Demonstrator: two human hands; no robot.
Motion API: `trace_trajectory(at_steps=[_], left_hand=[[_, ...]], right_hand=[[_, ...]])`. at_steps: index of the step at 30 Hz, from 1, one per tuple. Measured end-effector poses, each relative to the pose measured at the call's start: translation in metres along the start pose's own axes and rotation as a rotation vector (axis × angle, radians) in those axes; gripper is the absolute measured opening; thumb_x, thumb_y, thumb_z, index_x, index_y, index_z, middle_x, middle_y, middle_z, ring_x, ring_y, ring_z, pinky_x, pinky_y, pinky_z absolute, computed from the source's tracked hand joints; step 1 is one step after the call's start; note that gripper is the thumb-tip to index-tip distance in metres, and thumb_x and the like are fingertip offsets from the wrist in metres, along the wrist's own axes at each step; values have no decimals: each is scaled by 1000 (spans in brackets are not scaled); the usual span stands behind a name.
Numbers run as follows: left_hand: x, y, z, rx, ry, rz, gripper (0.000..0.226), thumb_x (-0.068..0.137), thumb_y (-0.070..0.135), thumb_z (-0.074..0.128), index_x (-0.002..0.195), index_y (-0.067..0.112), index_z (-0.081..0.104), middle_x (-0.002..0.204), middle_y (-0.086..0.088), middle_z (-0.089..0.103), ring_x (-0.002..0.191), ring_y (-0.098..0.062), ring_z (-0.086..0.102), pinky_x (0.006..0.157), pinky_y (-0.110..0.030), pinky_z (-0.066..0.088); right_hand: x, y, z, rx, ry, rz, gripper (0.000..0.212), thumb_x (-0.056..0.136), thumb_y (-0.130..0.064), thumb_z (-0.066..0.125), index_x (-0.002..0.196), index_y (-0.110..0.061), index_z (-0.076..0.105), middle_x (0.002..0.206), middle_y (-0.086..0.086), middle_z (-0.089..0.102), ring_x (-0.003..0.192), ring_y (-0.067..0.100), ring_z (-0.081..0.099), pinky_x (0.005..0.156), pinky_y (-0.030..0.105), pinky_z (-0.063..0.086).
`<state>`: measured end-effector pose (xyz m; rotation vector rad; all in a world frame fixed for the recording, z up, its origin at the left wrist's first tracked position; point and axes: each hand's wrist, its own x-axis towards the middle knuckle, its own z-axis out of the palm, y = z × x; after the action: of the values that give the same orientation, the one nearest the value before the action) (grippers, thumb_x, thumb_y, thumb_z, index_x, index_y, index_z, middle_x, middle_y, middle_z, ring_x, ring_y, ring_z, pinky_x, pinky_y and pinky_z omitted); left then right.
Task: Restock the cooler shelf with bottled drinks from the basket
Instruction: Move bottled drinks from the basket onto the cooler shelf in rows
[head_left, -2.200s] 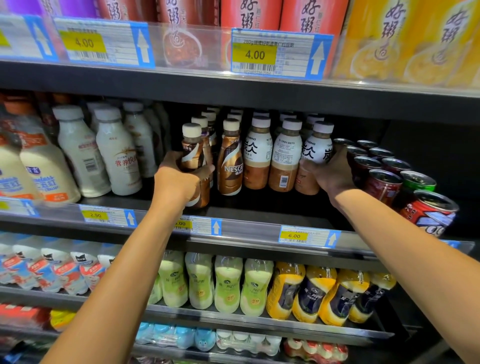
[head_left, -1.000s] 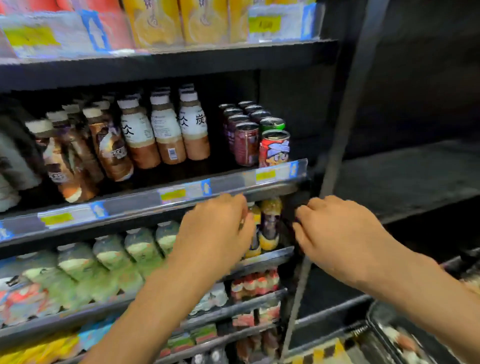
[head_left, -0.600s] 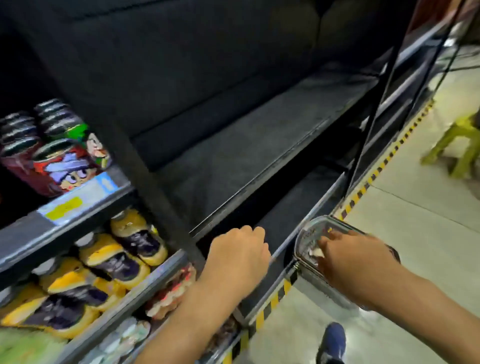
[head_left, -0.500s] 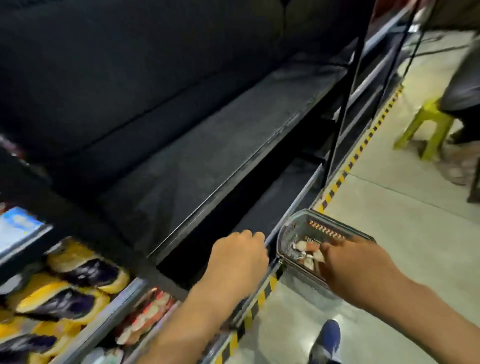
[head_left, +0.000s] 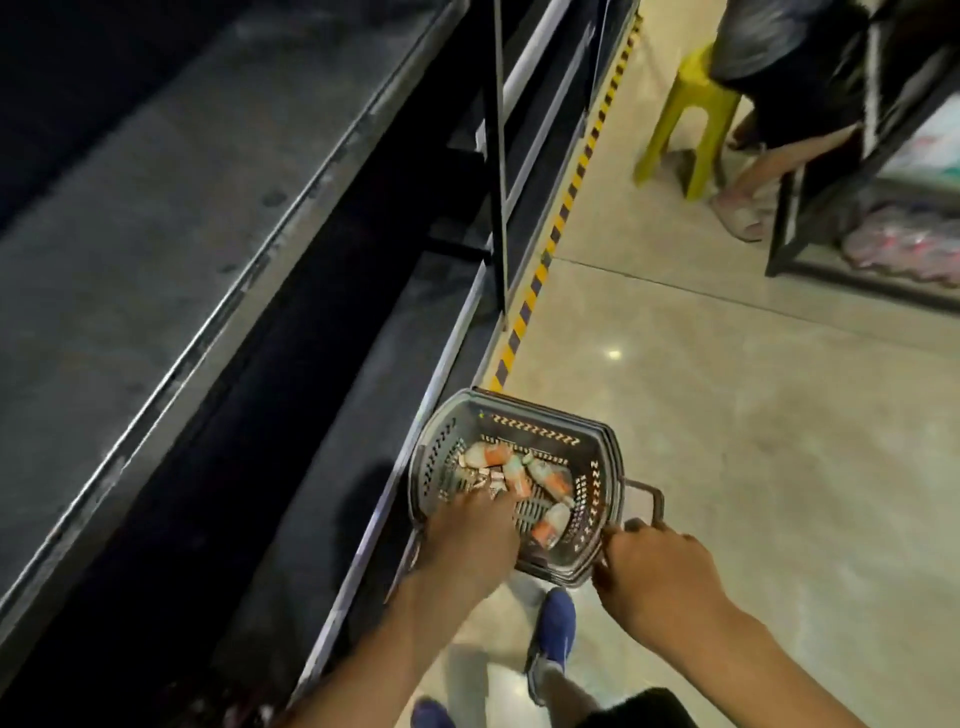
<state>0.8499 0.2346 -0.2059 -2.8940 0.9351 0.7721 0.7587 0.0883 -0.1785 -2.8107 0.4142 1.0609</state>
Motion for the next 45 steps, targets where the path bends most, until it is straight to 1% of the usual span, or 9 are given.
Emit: trace_trajectory(at_steps=[9, 19, 24, 27, 30, 34, 37, 42, 45], left_hand=[[200, -46, 163, 62, -254, -6, 22, 98, 28, 43, 112, 18, 57, 111, -6, 64, 100, -26, 62, 73, -35, 41], [387, -124, 432, 248, -441, -40, 25, 93, 25, 53, 115, 18, 63, 115, -5, 66, 107, -24, 63, 78, -34, 45], [436, -154, 539, 109, -417, -203, 17, 94, 28, 52, 105, 20, 62, 109, -4, 66, 101, -23, 63, 73, -32, 42], [463, -173, 590, -62, -381, -407, 39, 91, 34, 61, 123, 14, 53, 121, -12, 60, 112, -30, 59, 83, -38, 48], [489, -187, 636, -128, -401, -514, 59, 84, 39, 68, 128, 8, 45, 124, -19, 59, 115, -35, 57, 97, -45, 47], [508, -202, 669, -172, -296, -580, 60, 83, 35, 69, 130, 8, 42, 131, -21, 52, 121, -38, 51, 98, -47, 45], [508, -213, 677, -183, -257, -527, 65, 80, 26, 74, 131, 13, 37, 132, -20, 46, 119, -38, 49, 92, -46, 47], [482, -212, 643, -246, -322, -560, 68, 71, 34, 83, 124, 19, 43, 123, -10, 54, 110, -30, 57, 71, -36, 45], [452, -187, 587, -351, -304, -610, 67, 69, 32, 85, 121, 18, 47, 118, -10, 59, 108, -30, 59, 80, -39, 53]], right_hand=[[215, 5, 108, -15, -156, 72, 43, 91, -26, 57, 132, -16, 49, 128, 8, 58, 117, 29, 55, 94, 38, 43], [473, -3, 361, 41, -294, 140, 60, 91, -25, 62, 143, -10, 37, 136, 14, 51, 124, 33, 49, 94, 43, 45], [550, -7, 470, 739, -231, 570, 66, 92, -37, 58, 144, -11, 27, 140, 18, 44, 126, 37, 47, 99, 47, 44], [586, -11, 508, 1123, -163, 834, 84, 88, -43, 65, 149, -6, 20, 145, 22, 38, 130, 40, 43, 104, 45, 38], [621, -16, 537, 1228, -112, 970, 101, 84, -40, 71, 154, -6, 5, 150, 21, 32, 132, 38, 41, 106, 45, 37], [653, -18, 563, 1320, 26, 1195, 102, 79, -36, 78, 151, -9, 12, 144, 19, 41, 124, 38, 49, 96, 47, 47], [655, -17, 577, 1322, 125, 1183, 88, 81, -40, 77, 143, -11, 22, 130, 16, 53, 108, 35, 59, 80, 41, 48], [620, -10, 551, 1368, 34, 1118, 59, 81, -42, 76, 115, -15, 35, 95, 5, 54, 85, 24, 55, 76, 42, 53], [574, -8, 503, 1368, -41, 1029, 58, 80, -45, 76, 111, -17, 35, 92, 4, 52, 88, 26, 56, 78, 43, 53]])
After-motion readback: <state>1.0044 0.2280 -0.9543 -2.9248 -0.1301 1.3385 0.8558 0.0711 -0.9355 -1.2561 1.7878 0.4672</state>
